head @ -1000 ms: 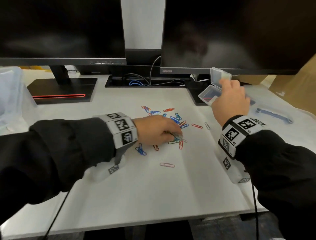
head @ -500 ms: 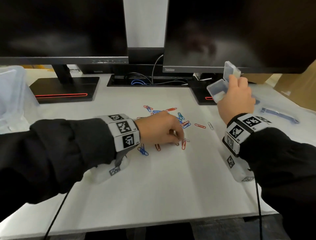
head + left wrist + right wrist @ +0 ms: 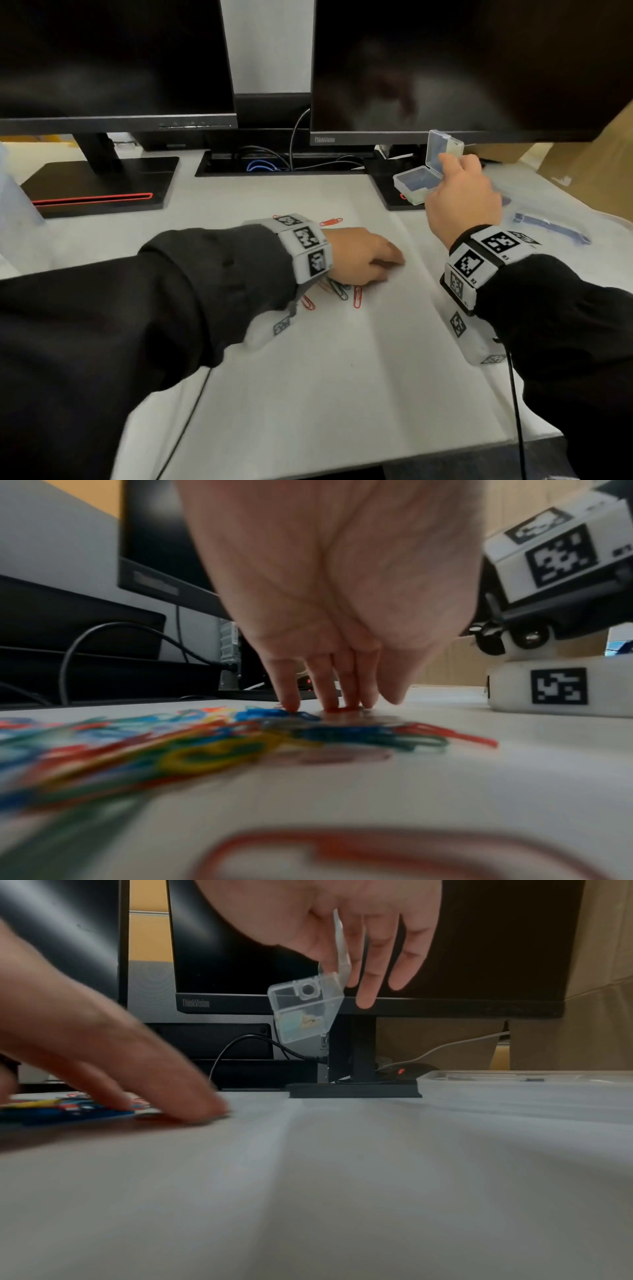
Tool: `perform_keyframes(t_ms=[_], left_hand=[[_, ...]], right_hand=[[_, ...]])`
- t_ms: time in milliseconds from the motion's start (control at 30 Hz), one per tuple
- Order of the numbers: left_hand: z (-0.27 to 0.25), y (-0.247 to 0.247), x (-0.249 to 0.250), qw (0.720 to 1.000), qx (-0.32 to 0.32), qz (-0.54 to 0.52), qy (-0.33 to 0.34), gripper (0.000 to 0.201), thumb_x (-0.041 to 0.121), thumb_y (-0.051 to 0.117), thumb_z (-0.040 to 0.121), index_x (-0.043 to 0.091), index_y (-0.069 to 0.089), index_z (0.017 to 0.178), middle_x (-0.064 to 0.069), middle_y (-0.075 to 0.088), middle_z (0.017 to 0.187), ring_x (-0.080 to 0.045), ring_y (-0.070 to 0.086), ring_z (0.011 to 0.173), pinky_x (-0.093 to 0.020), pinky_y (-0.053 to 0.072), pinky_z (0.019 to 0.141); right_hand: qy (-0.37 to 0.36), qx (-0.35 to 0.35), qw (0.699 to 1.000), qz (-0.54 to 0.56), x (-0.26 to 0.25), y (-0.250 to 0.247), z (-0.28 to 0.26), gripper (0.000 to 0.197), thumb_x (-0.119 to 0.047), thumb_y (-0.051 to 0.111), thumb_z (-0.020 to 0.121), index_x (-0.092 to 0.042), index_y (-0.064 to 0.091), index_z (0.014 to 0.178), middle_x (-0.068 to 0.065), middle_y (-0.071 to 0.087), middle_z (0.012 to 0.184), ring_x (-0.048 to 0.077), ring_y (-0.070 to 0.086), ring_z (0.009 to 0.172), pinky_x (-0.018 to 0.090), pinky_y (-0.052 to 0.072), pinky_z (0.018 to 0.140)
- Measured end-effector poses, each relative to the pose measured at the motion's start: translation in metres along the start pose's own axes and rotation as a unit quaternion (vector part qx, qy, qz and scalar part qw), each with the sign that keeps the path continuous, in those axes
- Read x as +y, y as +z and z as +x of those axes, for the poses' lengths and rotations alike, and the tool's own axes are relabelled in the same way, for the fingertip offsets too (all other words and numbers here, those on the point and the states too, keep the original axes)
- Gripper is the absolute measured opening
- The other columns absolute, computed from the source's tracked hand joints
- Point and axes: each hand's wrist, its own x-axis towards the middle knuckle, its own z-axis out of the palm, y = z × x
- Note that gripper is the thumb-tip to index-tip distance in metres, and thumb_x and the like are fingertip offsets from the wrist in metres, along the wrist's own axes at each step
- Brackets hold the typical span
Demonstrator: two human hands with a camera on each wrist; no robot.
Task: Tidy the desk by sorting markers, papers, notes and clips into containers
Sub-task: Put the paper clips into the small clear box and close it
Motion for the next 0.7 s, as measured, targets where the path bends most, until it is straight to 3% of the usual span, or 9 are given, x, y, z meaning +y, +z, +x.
perform_keyframes(t_ms=[100, 167, 267, 367, 467, 567, 700], left_hand=[[-0.032, -0.005, -0.015, 0.998, 0.053, -0.027, -0.017, 0.032, 0.021, 0.051, 0.092, 0.02, 0.061, 0.122, 0.005, 0.06, 0.127, -0.011, 0.054, 0.115, -0.019, 0.035, 0.104], [-0.052, -0.007, -0.024, 0.992, 0.107, -0.059, -0.038, 0.026, 0.022, 0.055, 0.09, 0.022, 0.065, 0.113, 0.005, 0.065, 0.117, -0.008, 0.058, 0.105, -0.024, 0.042, 0.1], [-0.054, -0.011, -0.035, 0.976, 0.187, -0.092, -0.068, 0.029, 0.024, 0.055, 0.09, 0.026, 0.061, 0.119, 0.006, 0.06, 0.125, -0.009, 0.054, 0.113, -0.021, 0.038, 0.099], [-0.034, -0.015, -0.048, 0.982, 0.119, -0.048, -0.136, 0.044, 0.031, 0.046, 0.095, 0.024, 0.041, 0.138, 0.004, 0.041, 0.145, -0.015, 0.04, 0.131, -0.025, 0.027, 0.107], [-0.02, -0.017, -0.056, 0.982, 0.022, -0.033, -0.184, 0.053, 0.04, 0.037, 0.097, 0.025, 0.024, 0.147, 0.002, 0.026, 0.154, -0.02, 0.028, 0.14, -0.032, 0.019, 0.114], [-0.022, -0.014, -0.054, 0.984, -0.04, -0.042, -0.167, 0.051, 0.04, 0.032, 0.098, 0.028, 0.023, 0.147, 0.007, 0.02, 0.156, -0.017, 0.022, 0.142, -0.032, 0.011, 0.117], [-0.052, -0.006, -0.046, 0.989, -0.008, -0.07, -0.128, 0.045, 0.04, 0.032, 0.098, 0.031, 0.035, 0.142, 0.009, 0.035, 0.15, -0.014, 0.034, 0.136, -0.029, 0.019, 0.114]], right_hand=[[-0.002, -0.004, 0.999, 0.034, -0.003, 0.0, 0.0, 0.042, -0.007, 0.039, 0.093, -0.007, 0.039, 0.135, 0.016, 0.042, 0.129, 0.033, 0.05, 0.109, 0.04, 0.042, 0.09], [0.006, -0.01, 0.998, 0.059, -0.004, 0.0, 0.001, 0.04, -0.004, 0.037, 0.094, -0.005, 0.038, 0.135, 0.017, 0.041, 0.13, 0.031, 0.051, 0.109, 0.032, 0.041, 0.086], [0.005, -0.025, 0.996, 0.081, -0.007, 0.0, 0.002, 0.041, -0.002, 0.038, 0.094, -0.004, 0.038, 0.135, 0.018, 0.04, 0.132, 0.03, 0.05, 0.11, 0.026, 0.035, 0.081], [-0.012, -0.033, 0.995, 0.093, -0.009, -0.001, 0.001, 0.042, -0.001, 0.039, 0.093, -0.007, 0.041, 0.135, 0.018, 0.042, 0.13, 0.031, 0.047, 0.113, 0.028, 0.037, 0.084], [-0.042, -0.037, 0.993, 0.102, -0.01, -0.003, -0.001, 0.044, 0.001, 0.041, 0.092, -0.009, 0.046, 0.134, 0.018, 0.047, 0.128, 0.033, 0.047, 0.116, 0.035, 0.04, 0.094], [-0.065, -0.047, 0.991, 0.106, -0.01, -0.002, -0.004, 0.046, 0.004, 0.043, 0.09, -0.012, 0.049, 0.133, 0.016, 0.05, 0.128, 0.032, 0.048, 0.117, 0.034, 0.04, 0.097], [-0.07, -0.062, 0.988, 0.119, -0.01, -0.001, -0.006, 0.047, 0.004, 0.047, 0.089, -0.013, 0.049, 0.133, 0.016, 0.049, 0.131, 0.032, 0.048, 0.12, 0.036, 0.04, 0.101]])
